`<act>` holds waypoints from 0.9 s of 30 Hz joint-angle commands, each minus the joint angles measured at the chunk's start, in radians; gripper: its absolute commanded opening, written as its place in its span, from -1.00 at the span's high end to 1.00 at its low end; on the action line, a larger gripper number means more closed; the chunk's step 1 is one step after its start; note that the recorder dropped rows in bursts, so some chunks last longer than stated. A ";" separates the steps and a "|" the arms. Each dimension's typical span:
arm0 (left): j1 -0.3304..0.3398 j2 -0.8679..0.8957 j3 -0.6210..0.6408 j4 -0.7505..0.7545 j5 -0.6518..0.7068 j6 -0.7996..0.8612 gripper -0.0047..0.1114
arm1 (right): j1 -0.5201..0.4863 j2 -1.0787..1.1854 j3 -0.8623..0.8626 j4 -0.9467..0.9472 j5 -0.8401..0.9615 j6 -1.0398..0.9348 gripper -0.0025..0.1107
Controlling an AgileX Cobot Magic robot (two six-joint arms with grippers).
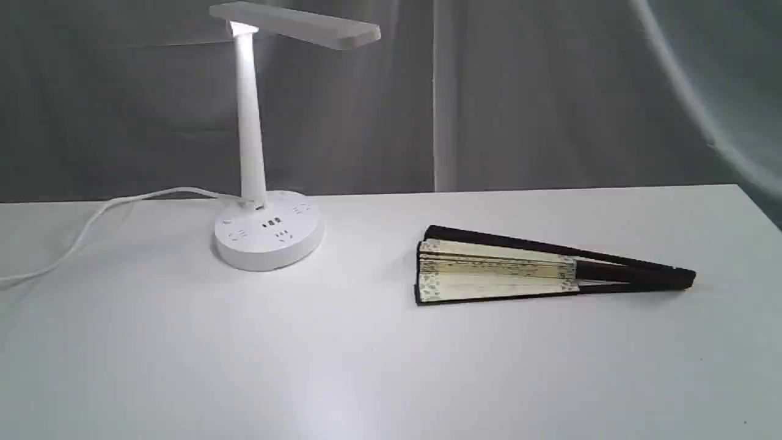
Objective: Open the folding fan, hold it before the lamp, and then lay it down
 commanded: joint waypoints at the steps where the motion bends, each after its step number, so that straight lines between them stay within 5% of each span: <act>1: 0.003 -0.003 0.004 -0.006 -0.003 -0.004 0.92 | 0.002 -0.004 0.004 -0.003 -0.018 -0.004 0.96; 19: 0.003 -0.003 0.000 -0.020 0.006 -0.063 0.92 | 0.002 -0.004 0.004 -0.027 -0.227 -0.006 0.96; 27: 0.003 -0.003 -0.172 -0.020 0.112 -0.061 0.92 | 0.002 -0.004 -0.030 -0.027 -0.205 -0.006 0.96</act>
